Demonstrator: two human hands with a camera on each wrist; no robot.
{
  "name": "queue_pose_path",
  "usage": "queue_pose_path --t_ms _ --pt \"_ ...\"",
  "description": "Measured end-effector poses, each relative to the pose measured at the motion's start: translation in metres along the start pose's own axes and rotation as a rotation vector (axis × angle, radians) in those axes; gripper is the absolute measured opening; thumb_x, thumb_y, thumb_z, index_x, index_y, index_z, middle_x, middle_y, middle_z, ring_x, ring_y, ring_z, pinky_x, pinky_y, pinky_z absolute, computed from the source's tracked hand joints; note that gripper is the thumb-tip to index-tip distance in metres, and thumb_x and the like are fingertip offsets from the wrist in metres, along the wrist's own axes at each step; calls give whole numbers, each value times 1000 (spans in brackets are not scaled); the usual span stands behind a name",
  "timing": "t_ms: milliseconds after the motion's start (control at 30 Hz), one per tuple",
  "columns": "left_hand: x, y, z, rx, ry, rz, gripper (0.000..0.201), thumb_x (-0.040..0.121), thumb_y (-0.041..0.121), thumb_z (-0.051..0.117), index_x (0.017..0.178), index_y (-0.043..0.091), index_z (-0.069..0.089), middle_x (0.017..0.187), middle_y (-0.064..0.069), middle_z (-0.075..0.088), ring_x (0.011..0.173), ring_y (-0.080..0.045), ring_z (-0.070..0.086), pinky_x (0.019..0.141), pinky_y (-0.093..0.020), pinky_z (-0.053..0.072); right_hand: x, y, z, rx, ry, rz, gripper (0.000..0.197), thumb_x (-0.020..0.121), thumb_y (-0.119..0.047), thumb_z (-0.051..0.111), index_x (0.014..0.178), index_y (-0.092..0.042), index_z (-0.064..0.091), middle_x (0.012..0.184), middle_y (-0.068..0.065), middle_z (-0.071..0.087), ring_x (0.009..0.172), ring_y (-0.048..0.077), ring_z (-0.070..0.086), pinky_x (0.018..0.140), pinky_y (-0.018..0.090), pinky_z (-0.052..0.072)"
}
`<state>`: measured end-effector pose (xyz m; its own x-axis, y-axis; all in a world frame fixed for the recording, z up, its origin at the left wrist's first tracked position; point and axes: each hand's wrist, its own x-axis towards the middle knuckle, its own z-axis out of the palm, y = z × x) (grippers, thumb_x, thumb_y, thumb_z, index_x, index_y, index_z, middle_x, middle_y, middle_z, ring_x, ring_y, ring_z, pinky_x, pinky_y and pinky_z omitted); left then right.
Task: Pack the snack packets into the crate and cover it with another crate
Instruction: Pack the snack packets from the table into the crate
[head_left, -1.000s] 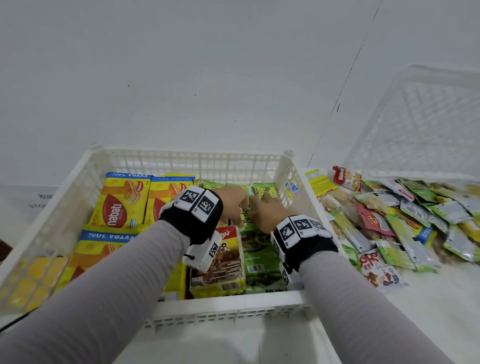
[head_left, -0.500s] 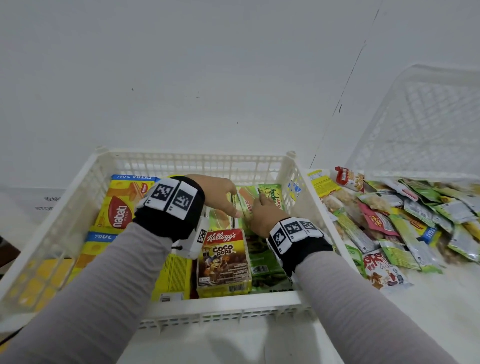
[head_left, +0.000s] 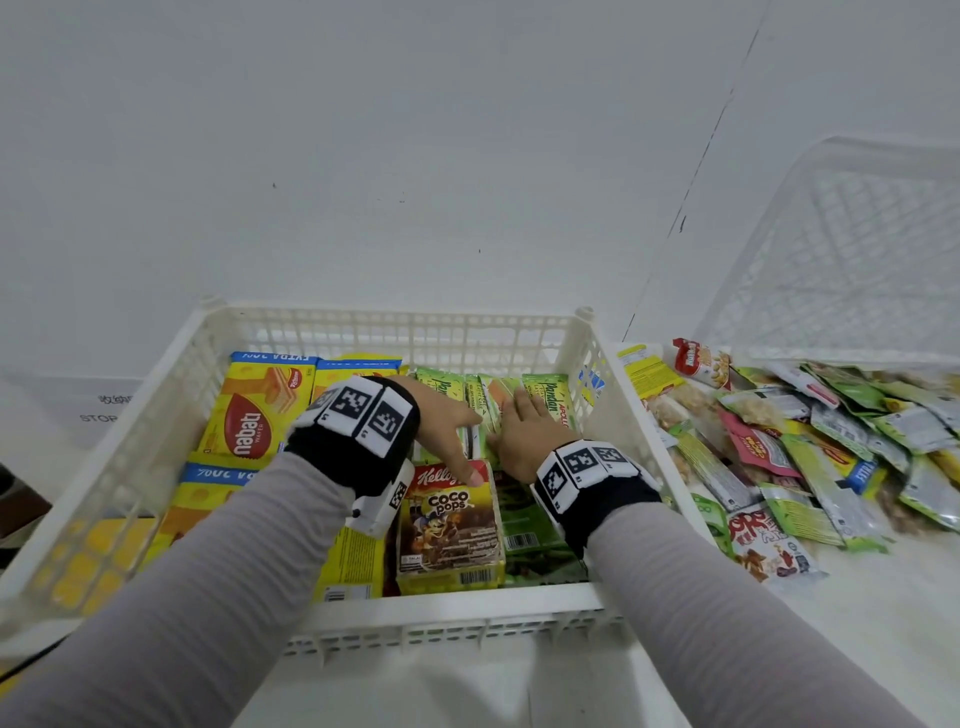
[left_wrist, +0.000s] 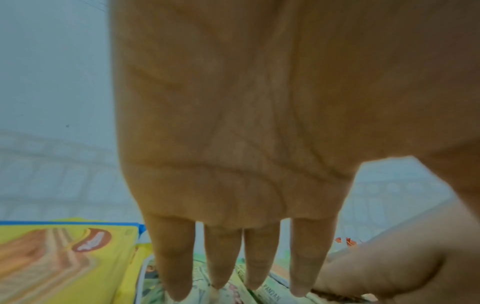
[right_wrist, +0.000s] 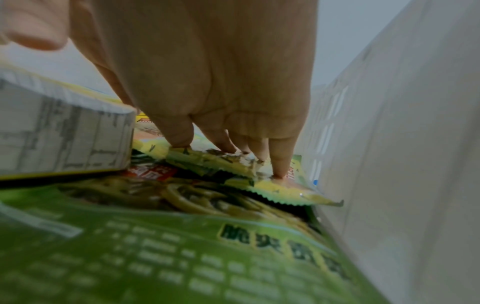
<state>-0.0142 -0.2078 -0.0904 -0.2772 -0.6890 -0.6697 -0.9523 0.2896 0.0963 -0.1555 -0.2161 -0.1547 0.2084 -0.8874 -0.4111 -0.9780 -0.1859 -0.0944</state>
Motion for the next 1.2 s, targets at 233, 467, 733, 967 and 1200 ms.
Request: queue_pose_path --t_ms 233,467,733,967,1200 --pt "5 2 6 102 -7 -67 107 71 76 53 151 22 6 158 -4 -12 146 -25 -3 116 -48 8 2 2 2 43 19 35 63 101 -40 24 150 -10 -1 158 11 -13 145 29 -10 118 49 9" --pt "4 -3 5 81 -22 -43 112 68 66 67 148 37 -7 157 -1 -16 146 -25 -7 115 -51 8 9 1 1 55 8 84 65 101 -41 23 150 -7 -3 158 9 -12 145 33 -9 117 47 6" --pt "1 13 12 272 -17 -76 117 65 65 69 145 42 -14 156 -7 -18 145 -31 -8 112 -58 13 10 4 3 43 1 71 67 101 -43 24 150 -8 -4 158 9 -12 145 33 -9 117 47 5" --pt "-5 19 9 172 -3 4 112 68 50 77 149 34 1 159 -2 6 144 -24 14 113 -46 26 -4 0 -7 72 5 63 69 100 -43 29 150 -6 0 158 11 -8 145 33 -7 117 46 7" --pt "-17 18 -8 66 188 2 85 84 55 58 149 19 16 156 0 20 140 -19 26 111 -35 28 -14 -5 -36 14 -21 -18 49 97 -31 44 140 -9 35 145 18 36 130 34 40 100 40 38"
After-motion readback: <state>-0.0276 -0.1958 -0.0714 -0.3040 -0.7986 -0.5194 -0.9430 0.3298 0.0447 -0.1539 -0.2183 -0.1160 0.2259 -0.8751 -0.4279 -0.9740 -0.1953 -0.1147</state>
